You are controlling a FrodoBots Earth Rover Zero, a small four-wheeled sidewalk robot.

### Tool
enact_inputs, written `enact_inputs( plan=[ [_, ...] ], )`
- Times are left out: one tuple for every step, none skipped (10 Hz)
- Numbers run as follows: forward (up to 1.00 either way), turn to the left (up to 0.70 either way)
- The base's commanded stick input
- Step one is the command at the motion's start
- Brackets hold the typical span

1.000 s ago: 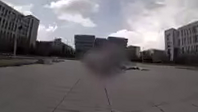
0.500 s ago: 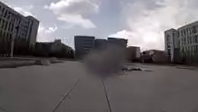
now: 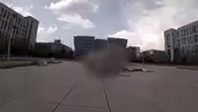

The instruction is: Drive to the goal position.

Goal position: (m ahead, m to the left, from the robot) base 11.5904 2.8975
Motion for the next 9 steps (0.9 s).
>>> enact_inputs(
  plan=[
    [0.7, 0.0],
    [0.7, 0.0],
    [0.7, 0.01],
    [0.7, 0.02],
    [0.7, 0.12],
    [0.7, 0.34],
    [0.7, 0.35],
    [0.7, 0.28],
    [0.7, 0.15]
  ],
)
